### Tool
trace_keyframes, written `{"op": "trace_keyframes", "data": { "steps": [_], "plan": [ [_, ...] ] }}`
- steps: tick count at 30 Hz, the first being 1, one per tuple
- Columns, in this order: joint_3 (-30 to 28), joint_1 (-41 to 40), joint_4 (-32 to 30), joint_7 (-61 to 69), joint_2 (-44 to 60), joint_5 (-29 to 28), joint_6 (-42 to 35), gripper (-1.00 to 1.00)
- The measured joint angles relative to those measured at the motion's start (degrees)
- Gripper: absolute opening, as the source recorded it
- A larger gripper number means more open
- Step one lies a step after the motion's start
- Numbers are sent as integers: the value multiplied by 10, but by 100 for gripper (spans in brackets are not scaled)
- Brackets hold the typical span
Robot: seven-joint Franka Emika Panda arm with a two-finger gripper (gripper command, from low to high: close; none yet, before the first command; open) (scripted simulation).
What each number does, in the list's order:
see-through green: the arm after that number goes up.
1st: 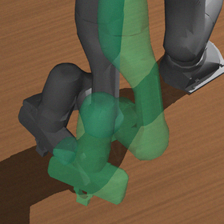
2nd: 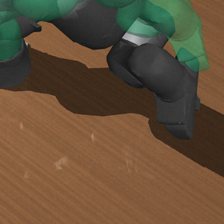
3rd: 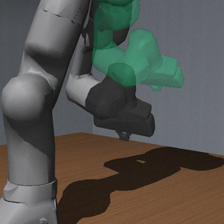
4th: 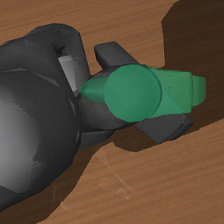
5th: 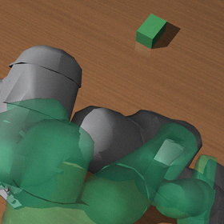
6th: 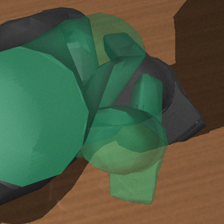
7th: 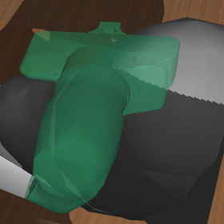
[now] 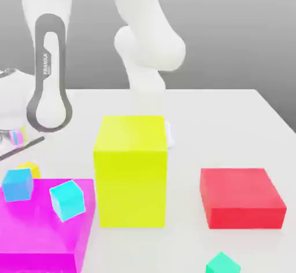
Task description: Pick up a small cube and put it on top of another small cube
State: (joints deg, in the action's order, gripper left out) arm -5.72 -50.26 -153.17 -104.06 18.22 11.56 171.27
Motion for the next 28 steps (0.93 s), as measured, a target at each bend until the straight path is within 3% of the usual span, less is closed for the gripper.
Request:
{"op": "trace_keyframes", "data": {
  "steps": [8,14,20,24,25,28],
  "plan": [
    [-43,29,-13,-52,-133,-96,-108,-100],
    [15,127,51,-55,-223,-155,-234,-100],
    [100,216,79,-113,-287,-116,-354,-100],
    [111,224,58,-131,-234,-110,-290,-100],
    [111,225,53,-133,-218,-111,-269,100],
    [111,225,53,-133,-218,-111,-269,100]
  ]
}}
